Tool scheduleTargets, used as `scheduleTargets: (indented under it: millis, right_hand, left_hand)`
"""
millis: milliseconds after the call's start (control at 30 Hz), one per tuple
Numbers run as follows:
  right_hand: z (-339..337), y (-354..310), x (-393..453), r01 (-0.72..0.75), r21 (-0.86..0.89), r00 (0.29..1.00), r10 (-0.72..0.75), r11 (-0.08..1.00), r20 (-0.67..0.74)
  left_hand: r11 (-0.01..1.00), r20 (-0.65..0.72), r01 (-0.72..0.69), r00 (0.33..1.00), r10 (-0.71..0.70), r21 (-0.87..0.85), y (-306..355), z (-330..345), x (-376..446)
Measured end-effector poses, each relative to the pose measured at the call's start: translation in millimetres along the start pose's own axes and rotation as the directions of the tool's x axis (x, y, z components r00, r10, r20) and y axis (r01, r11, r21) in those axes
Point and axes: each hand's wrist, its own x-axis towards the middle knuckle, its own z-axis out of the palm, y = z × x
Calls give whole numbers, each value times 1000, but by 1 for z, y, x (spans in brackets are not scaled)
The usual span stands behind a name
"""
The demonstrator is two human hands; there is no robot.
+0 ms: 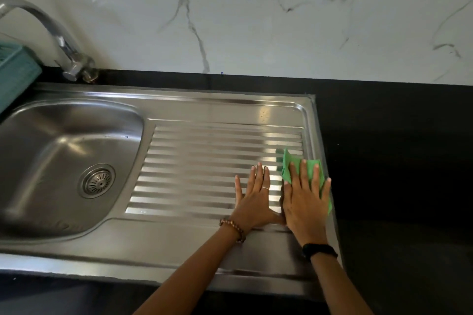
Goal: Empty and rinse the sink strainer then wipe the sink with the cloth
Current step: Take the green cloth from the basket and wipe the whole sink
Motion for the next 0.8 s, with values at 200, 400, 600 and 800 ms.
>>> scheduleTargets:
  millis: [200, 400, 600, 800]
  right_hand:
    - [1, -3, 60, -67, 47, 998, 68, 997, -17]
    - [-13, -8, 124, -3, 42, 1000, 2, 999, 21]
    - [-3, 3, 50, 64, -29, 998, -64, 998, 11]
    - [3, -5, 28, 7, -10, 1000, -7, 1000, 2]
  left_hand:
    - [1000, 5, -1, 1000, 1, -3, 0, 1, -1]
    - [1000, 40, 4, 999, -3, -6, -1, 0, 2]
    - [982, 103, -49, 992, 68, -184, -6, -11, -2]
    - [954, -50, -175, 984, 168, -244, -45, -26, -18]
